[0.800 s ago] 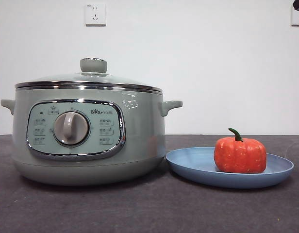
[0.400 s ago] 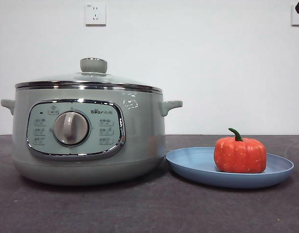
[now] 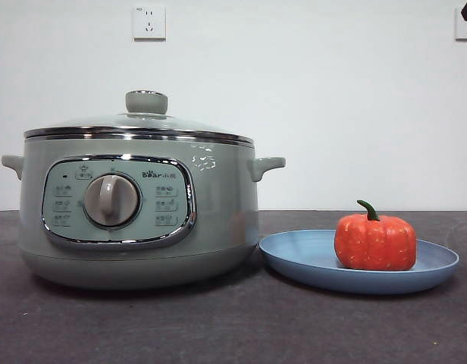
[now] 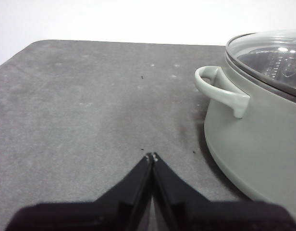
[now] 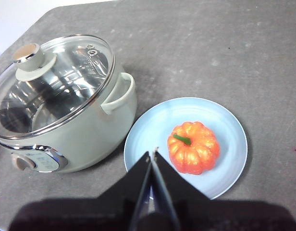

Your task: Take the pumpkin out from the steamer,put the pumpkin in the blue plate,close the lid

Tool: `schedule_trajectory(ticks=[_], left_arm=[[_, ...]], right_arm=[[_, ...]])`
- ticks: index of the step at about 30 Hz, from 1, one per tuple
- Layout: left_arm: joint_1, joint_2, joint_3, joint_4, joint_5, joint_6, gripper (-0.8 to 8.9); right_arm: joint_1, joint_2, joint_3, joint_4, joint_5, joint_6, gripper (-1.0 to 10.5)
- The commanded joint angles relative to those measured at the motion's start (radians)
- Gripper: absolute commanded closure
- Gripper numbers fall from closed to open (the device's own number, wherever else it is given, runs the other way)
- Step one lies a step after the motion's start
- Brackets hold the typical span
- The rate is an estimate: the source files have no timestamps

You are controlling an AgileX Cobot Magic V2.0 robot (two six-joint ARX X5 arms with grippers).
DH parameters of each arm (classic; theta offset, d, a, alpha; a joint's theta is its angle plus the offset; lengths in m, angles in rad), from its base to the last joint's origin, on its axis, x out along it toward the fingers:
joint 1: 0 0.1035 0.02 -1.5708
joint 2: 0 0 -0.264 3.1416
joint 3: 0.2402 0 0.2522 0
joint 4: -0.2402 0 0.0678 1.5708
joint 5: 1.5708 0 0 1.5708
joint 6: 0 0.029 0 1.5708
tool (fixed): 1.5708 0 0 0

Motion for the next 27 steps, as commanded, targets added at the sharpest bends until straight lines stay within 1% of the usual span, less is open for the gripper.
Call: schedule_trajectory(ticks=[1,4,5,8,10,12,14,16,18,21,24,26,27], left_arm=[[0.004,-0.003,-0.016,0.002,-0.003,0.004,8.17],[0.004,-0.003,-0.016,0.002,-0.003,0.004,8.17],[0.004,-0.003,-0.016,0.002,-0.003,0.004,8.17],[0.004,-0.003,-0.016,0.002,-0.003,0.004,8.17],[0.004,-0.003,-0.016,0.003,-0.003,0.004,8.17],[0.004,-0.003,-0.016,0.002,-0.003,0.004,8.17],[0.004,-0.003,-0.016,0.002,-0.003,0.004,8.17],[0.004,-0.003,-0.016,0.002,-0.003,0.004,8.17],[0.004,-0.003,-0.016,0.003,-0.003,0.004,8.17],[0.004,-0.003,-0.016,0.003,-0.003,0.004,8.17],[0.004,-0.003,-0.016,0.003,-0.003,0.004,8.17],[0.004,-0.003,-0.016,0.003,-0.003,0.004,8.17],[0.004,-0.003,-0.016,0.003,-0.003,0.004,8.17]], right_arm=[[0.000,-0.002,-0.006,0.004,0.003,0.009,9.5],[0.000,-0.002,-0.006,0.004,0.003,0.008,9.5],[0.000,-0.002,-0.006,0.004,0.003,-0.006,9.5],[0.000,-0.004,-0.006,-0.002,0.004,-0.140,9.5],[-0.006,-0.034,-0.006,-0.004,0.007,-0.203,9.5],[-0.039,-0.079,-0.008,0.001,-0.002,-0.280,9.5],[-0.099,-0.129,-0.018,0.015,-0.032,-0.334,9.5],[-0.195,-0.183,-0.049,0.054,-0.100,-0.354,9.5],[-0.291,-0.238,-0.103,0.105,-0.143,-0.355,9.5],[-0.397,-0.301,-0.214,0.216,-0.145,-0.368,9.5],[-0.448,-0.344,-0.333,0.329,-0.199,-0.377,9.5],[-0.463,-0.368,-0.410,0.396,-0.239,-0.376,9.5],[-0.466,-0.377,-0.443,0.421,-0.241,-0.376,9.5]])
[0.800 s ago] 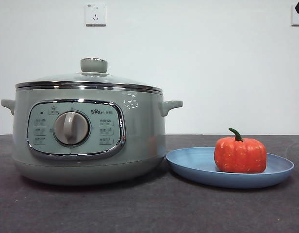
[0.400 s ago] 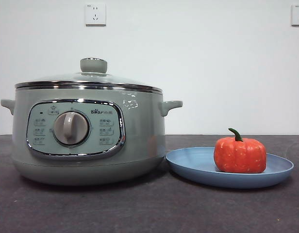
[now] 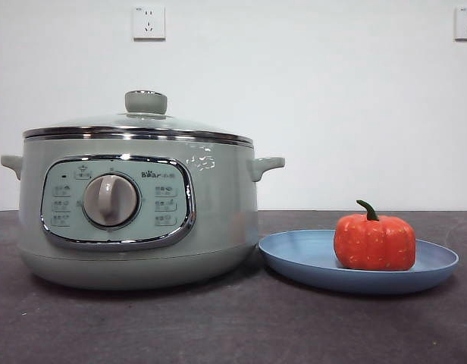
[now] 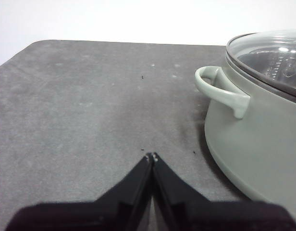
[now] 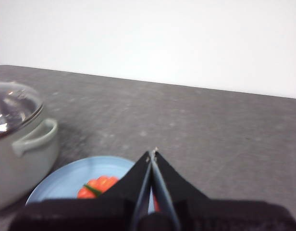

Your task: Take the pumpkin out from the steamer,put the pumpkin in the blue plate,close the lid

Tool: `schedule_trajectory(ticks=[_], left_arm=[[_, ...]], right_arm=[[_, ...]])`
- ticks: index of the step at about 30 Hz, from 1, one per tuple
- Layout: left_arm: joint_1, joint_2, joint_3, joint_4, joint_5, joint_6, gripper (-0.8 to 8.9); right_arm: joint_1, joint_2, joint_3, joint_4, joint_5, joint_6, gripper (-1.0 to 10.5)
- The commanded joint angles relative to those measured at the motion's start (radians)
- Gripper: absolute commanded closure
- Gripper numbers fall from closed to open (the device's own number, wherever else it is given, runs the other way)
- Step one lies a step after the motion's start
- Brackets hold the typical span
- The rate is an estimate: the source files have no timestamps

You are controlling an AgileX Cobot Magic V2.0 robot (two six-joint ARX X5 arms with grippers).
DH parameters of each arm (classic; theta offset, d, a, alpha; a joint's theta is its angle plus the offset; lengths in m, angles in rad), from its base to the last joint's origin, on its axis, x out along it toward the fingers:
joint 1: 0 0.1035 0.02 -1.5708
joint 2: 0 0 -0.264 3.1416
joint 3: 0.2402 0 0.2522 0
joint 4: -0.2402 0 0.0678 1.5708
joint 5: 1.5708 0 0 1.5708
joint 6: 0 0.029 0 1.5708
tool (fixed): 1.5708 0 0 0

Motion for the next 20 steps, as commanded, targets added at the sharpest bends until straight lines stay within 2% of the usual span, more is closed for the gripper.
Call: schedule_trajectory(ticks=[1,6,17,20], left_arm=[[0.004,-0.003,-0.016,0.003,-0.001,0.004,8.17],[0.004,-0.003,-0.016,0.003,-0.001,0.004,8.17],[0.004,-0.003,-0.016,0.003,-0.001,0.004,8.17],[0.004,-0.003,-0.016,0.003,-0.001,0.004,8.17]], right_arm=[[-0.006,-0.029,-0.111,0.079,-0.016,-0.011,9.5],[-0.006,-0.062,-0.193,0.107,-0.017,0.019,9.5],[-0.006,-0.190,-0.280,0.099,-0.017,0.020,9.5],[-0.006,-0.199,-0.314,0.102,-0.016,0.043,9.5]])
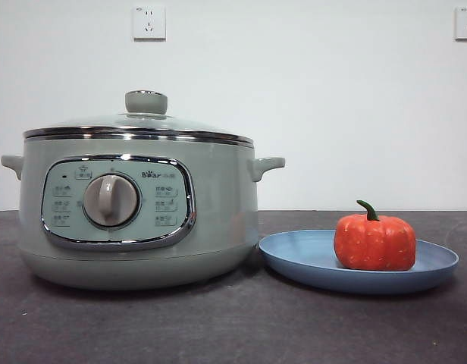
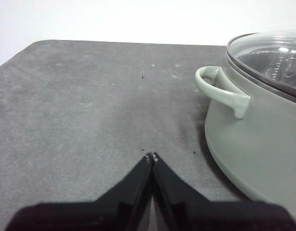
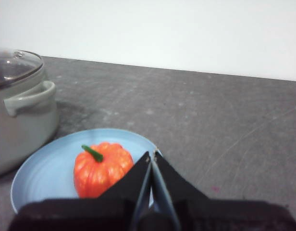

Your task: Take the pumpkin out from the steamer,put the pumpkin in the blue plate,close the lid

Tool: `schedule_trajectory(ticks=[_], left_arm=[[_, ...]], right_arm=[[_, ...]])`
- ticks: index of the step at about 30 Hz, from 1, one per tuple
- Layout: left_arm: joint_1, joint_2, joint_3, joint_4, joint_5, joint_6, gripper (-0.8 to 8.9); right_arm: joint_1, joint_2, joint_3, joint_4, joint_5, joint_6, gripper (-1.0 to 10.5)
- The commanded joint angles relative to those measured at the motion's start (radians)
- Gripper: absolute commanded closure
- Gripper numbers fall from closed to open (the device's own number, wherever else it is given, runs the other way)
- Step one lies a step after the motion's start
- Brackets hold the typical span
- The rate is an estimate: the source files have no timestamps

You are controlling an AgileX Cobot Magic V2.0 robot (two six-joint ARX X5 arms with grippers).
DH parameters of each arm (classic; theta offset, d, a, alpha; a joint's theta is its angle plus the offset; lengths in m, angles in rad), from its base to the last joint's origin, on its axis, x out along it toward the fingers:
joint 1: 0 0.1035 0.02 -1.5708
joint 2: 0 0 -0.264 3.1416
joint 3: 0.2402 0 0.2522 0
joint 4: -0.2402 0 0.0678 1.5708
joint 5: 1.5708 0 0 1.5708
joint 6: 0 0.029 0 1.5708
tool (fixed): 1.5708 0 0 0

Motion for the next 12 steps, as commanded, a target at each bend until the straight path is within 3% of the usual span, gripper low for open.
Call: schedule_trajectory(ticks=[1,8,12], left_arm=[[0.004,-0.003,-0.016,0.003,-0.001,0.004,8.17],[0.004,-0.003,-0.016,0.003,-0.001,0.004,8.17],[0.004,-0.003,-0.016,0.003,-0.001,0.004,8.17]], right_arm=[[-0.001,-0.003,-0.040,0.005,0.000,0.030,9.5],[0.000,-0.003,-0.058,-0.013,-0.001,0.050,9.5],[0.000,-0.003,-0.058,-0.009,0.002,0.106,9.5]])
